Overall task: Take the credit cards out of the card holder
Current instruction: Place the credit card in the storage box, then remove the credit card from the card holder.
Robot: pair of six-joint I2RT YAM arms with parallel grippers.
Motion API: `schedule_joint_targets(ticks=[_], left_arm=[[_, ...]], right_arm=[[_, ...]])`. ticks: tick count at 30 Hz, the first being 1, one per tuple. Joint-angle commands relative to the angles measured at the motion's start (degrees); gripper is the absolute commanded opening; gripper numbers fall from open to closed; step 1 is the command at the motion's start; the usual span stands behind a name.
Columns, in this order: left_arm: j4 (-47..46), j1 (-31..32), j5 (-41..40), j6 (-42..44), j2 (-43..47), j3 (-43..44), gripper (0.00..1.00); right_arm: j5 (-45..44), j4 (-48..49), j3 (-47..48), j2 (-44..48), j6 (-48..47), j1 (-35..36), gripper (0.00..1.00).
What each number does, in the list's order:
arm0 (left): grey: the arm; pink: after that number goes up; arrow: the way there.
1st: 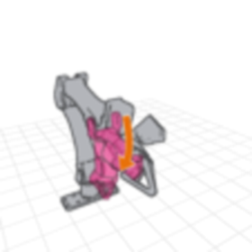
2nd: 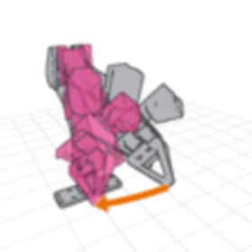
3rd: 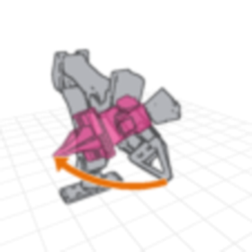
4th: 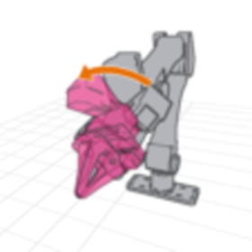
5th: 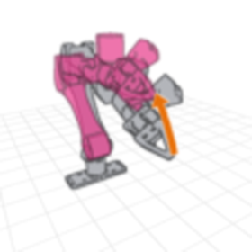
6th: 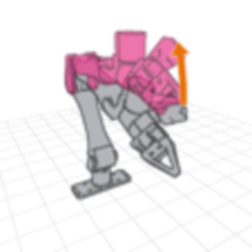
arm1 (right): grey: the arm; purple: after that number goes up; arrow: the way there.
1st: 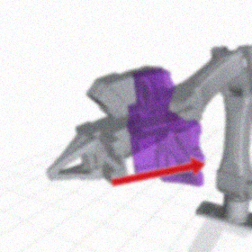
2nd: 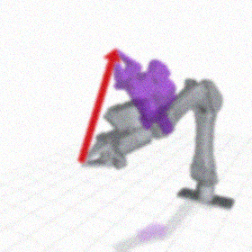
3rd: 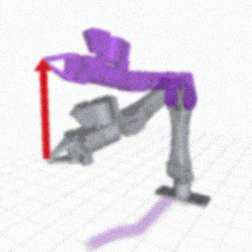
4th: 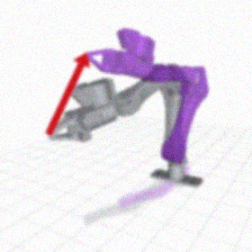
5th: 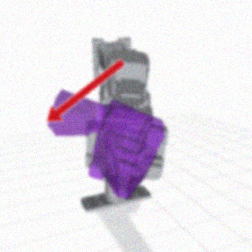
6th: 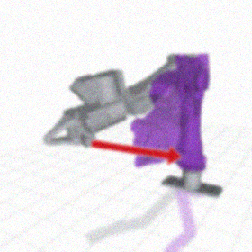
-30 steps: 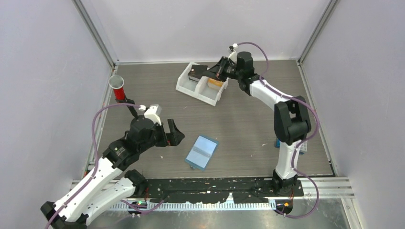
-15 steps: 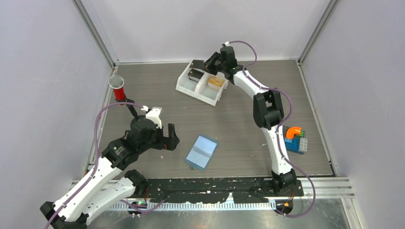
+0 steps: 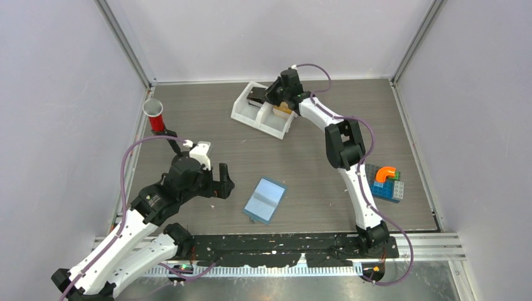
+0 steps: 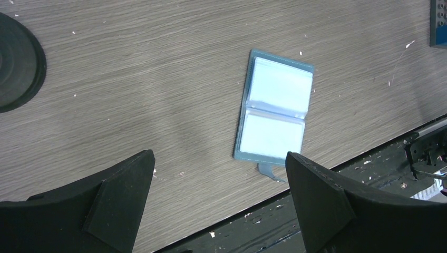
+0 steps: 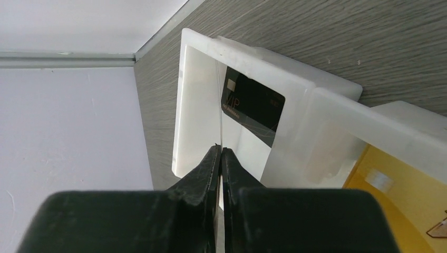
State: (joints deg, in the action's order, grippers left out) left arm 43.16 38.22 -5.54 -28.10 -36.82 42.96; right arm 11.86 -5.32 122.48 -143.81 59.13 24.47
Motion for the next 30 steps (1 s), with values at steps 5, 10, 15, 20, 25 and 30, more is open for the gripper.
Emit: schedule_joint_targets(ticks=[5, 10, 15, 20, 25, 30], left_arm=[[-0.09, -0.3, 0.48, 0.33, 0.69, 1.25, 0.99], [-0.78, -0.33, 0.07, 0.38, 0.3, 1.65, 0.99], [-0.88, -0.31, 0.49, 0.38, -0.8, 2.02, 0.99], [-0.1, -0.26, 1.1, 0.94, -1.8, 2.82, 0.99], [-0.97, -0.26, 2.0, 0.0, -1.19, 2.48, 0.98], [-2.86, -0.31, 4.86, -5.7, -2.48, 2.87, 0.93]], right_arm=[[-2.88, 1.36, 2.65, -0.61, 1.21, -0.28, 0.22], [-2.21, 0.99, 3.1, -1.0, 1.21, -0.91, 0.27], [-2.9, -1.16, 3.9, 1.04, -1.27, -2.04, 0.32], [-3.28, -7.5, 5.74, 4.01, -5.54, -3.28, 0.38], [-1.83, -9.53, 3.06, 8.79, -8.71, -4.72, 0.39], [3.83, -12.85, -0.98, 15.09, -15.34, -5.28, 0.4]])
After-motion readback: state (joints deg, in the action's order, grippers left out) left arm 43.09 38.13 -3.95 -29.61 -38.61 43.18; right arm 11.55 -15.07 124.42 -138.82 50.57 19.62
